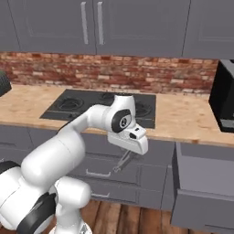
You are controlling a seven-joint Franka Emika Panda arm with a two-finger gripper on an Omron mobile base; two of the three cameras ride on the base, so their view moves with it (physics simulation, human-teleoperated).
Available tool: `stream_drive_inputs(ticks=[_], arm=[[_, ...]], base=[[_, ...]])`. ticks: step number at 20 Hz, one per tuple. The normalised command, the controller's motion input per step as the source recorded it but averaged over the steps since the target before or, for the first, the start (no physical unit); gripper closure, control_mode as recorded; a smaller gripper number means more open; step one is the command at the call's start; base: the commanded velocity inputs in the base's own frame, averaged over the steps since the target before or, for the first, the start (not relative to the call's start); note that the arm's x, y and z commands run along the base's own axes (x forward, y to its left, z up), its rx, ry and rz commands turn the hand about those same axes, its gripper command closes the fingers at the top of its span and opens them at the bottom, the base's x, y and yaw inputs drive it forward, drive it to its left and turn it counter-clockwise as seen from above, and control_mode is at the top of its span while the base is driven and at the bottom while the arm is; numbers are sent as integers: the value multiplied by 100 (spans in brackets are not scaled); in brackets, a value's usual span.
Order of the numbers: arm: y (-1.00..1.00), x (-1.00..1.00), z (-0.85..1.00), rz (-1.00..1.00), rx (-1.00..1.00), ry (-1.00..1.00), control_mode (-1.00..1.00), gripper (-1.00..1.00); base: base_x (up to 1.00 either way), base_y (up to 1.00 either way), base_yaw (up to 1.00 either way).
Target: Take the tongs from the drawer on the right and place them on the dining counter next to the tray containing the kebab skewer.
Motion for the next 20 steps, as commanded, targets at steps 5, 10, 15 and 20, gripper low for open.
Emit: stream_drive_inputs(ticks=[5, 10, 15, 20], arm=[[0, 0, 0, 0, 0, 0, 100, 100], [0, 0, 0, 0, 0, 0, 100, 100], [0, 0, 0, 0, 0, 0, 100, 100], [0, 0, 0, 0, 0, 0, 100, 100]], base=[[-43, 40, -45], [-23, 15, -81], [-13, 8, -87], [-10, 1, -85]])
